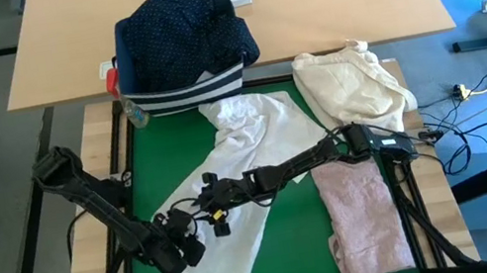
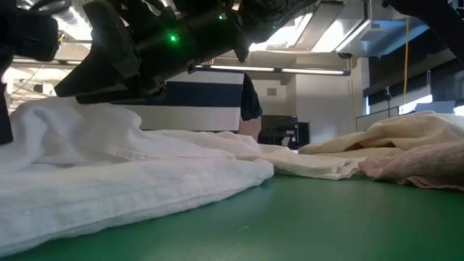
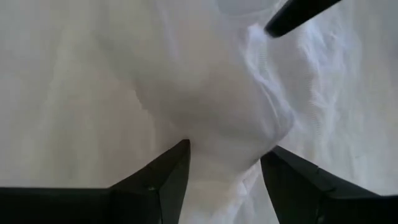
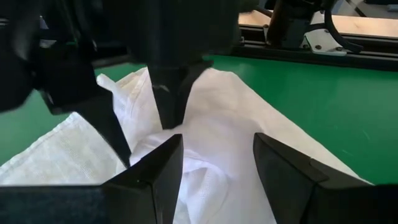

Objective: Fold laundry
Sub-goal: Fold the white polo shirt

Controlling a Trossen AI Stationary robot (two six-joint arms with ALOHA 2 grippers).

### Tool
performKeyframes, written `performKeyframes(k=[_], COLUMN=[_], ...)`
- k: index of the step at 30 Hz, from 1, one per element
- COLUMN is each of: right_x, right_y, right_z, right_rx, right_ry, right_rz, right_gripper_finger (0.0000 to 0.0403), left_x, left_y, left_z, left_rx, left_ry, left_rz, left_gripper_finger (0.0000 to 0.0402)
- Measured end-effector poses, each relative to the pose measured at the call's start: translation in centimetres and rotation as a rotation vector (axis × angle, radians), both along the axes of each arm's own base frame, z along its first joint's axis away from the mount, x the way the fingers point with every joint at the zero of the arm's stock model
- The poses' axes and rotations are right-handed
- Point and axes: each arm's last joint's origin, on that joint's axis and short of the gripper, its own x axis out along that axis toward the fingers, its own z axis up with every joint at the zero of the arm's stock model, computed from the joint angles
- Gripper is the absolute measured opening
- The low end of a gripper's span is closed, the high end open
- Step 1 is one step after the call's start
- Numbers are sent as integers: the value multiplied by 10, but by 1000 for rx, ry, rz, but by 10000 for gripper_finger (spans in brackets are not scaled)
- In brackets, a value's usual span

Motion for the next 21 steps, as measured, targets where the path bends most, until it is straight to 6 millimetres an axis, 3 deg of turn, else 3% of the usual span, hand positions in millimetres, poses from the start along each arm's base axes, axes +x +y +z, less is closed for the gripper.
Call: performKeyframes(k=[4, 10, 14, 17, 21], right_x=[0, 0, -2, -9, -29], right_y=[0, 0, -1, -2, -3], right_z=[0, 0, -4, 1, 51], right_rx=[0, 0, -16, -54, -79], right_ry=[0, 1, 48, 122, 148], right_rz=[0, -1, 3, 34, 141], right_gripper_finger=[198, 198, 198, 198, 198], left_x=[-3, -5, -6, -4, 4], left_y=[3, 8, 8, 1, -13], left_z=[-8, -12, -11, 6, 41], left_rx=[12, 82, 66, 4, -112], left_ry=[-6, -32, 34, 102, 136], left_rz=[-10, -22, -60, -141, -289], left_gripper_finger=[140, 13, 4, 3, 2])
